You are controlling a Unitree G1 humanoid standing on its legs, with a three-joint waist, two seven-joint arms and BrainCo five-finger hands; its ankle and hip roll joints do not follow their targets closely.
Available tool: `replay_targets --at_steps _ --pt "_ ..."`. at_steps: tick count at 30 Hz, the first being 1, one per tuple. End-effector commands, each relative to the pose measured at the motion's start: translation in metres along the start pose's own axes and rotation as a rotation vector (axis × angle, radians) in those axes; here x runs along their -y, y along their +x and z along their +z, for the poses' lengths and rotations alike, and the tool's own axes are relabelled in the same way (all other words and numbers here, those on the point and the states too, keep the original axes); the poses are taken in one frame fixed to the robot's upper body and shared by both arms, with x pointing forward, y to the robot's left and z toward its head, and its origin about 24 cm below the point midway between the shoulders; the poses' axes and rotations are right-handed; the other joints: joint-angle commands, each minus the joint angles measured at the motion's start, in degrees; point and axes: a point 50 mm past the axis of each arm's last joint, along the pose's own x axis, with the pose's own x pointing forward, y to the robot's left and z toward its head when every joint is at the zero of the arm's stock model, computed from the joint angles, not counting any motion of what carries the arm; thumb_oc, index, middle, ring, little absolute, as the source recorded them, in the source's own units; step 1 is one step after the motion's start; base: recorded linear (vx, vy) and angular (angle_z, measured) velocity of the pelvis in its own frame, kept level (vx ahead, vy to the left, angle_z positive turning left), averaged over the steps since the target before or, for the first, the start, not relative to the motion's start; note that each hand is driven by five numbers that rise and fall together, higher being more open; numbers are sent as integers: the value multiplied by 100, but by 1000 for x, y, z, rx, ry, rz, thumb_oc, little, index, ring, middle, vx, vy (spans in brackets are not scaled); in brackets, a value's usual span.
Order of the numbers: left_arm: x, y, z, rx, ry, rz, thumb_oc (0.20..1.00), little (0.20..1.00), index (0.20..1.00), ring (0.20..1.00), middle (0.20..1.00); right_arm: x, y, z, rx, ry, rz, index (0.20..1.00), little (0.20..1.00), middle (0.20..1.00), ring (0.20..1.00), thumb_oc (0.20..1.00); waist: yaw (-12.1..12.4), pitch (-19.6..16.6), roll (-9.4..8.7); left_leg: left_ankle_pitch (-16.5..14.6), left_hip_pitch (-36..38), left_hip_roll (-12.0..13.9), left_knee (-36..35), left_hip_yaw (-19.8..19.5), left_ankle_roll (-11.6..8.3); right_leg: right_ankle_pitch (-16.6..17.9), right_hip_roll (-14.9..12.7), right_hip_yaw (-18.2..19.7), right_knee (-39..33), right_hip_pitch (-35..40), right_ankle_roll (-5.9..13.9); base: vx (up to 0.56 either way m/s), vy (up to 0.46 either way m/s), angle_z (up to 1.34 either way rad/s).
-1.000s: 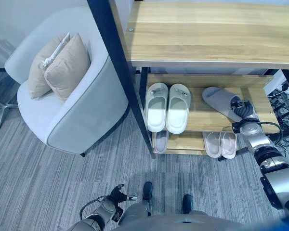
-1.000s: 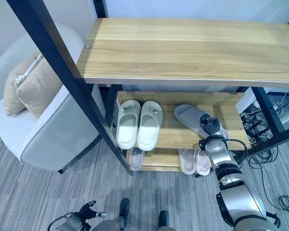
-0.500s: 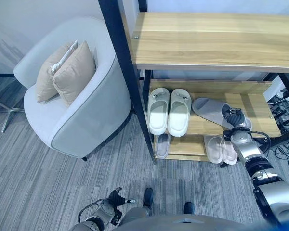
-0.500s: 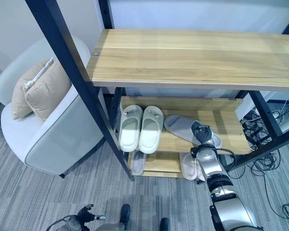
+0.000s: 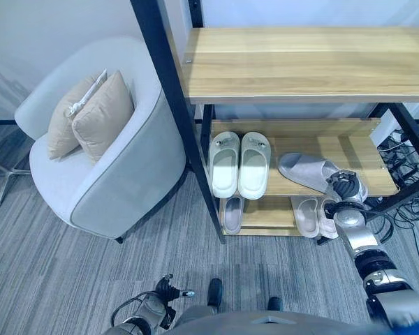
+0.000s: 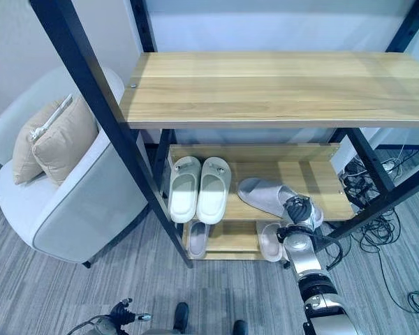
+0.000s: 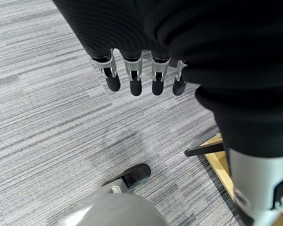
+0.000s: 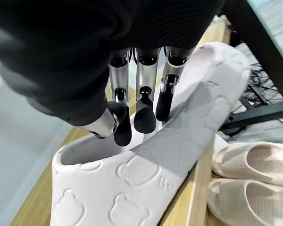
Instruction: Arrange the slippers neatly on the shoe rack.
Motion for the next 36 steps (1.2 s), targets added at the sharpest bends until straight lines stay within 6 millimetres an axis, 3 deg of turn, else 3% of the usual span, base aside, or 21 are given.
replay_targets --at_steps 1,5,6,7,13,18,23,25,29,36 --pt "-9 4 7 -18 17 43 1000 1000 1000 1000 1000 12 9 31 123 124 -64 200 200 200 200 200 149 136 -65 -756 250 132 86 476 -180 -358 -257 -31 63 410 285 0 0 0" --pt "-8 3 2 -35 16 45 1000 1000 1000 1000 1000 12 6 24 113 118 -34 200 200 200 200 200 130 98 -85 -763 297 143 86 493 -187 -353 -261 -31 63 458 280 -8 0 0" --pt "-8 3 1 -37 15 43 1000 1000 1000 1000 1000 12 6 25 116 120 -25 354 354 354 354 354 132 88 -87 -762 302 148 86 497 -190 -355 -261 -36 63 459 276 0 0 0" --pt "-8 3 0 -42 9 40 1000 1000 1000 1000 1000 13 6 25 127 114 -20 1000 1000 1000 1000 1000 125 94 -85 -750 297 154 86 508 -198 -349 -260 -40 63 445 276 0 0 0" --pt "-3 1 -8 -55 34 18 1000 1000 1000 1000 1000 17 8 37 201 106 -25 1000 1000 1000 1000 1000 114 107 -85 -740 245 160 86 527 -193 -316 -259 -14 63 367 286 -2 1 -1" --pt "-7 1 -6 -40 52 28 1000 1000 1000 1000 1000 36 14 51 292 9 -99 1000 1000 1000 1000 1000 110 108 -117 -755 274 146 86 513 -190 -307 -259 -21 63 393 291 0 0 0" --pt "-8 1 -7 -41 61 31 1000 1000 1000 1000 1000 54 24 48 264 -44 -181 1000 1000 1000 1000 1000 134 107 -151 -748 246 138 86 498 -194 -301 -251 -33 63 373 297 0 0 0" --pt "-9 1 -9 -47 61 34 1000 1000 1000 1000 1000 56 29 39 198 -65 -168 1000 1000 1000 1000 1000 142 117 -156 -735 216 144 86 506 -202 -290 -254 -42 63 350 301 0 0 0" --pt "-10 1 -12 -65 48 30 1000 1000 1000 1000 1000 56 32 26 130 -95 -117 1000 1000 1000 1000 1000 146 125 -154 -723 190 141 86 505 -205 -281 -248 -26 63 328 297 15 -8 0" --pt "-11 1 -14 -73 36 27 1000 1000 1000 1000 1000 52 37 28 96 -68 -82 1000 1000 1000 1000 1000 178 194 -123 -662 44 127 86 489 -205 -261 -247 -39 63 211 292 0 0 0"
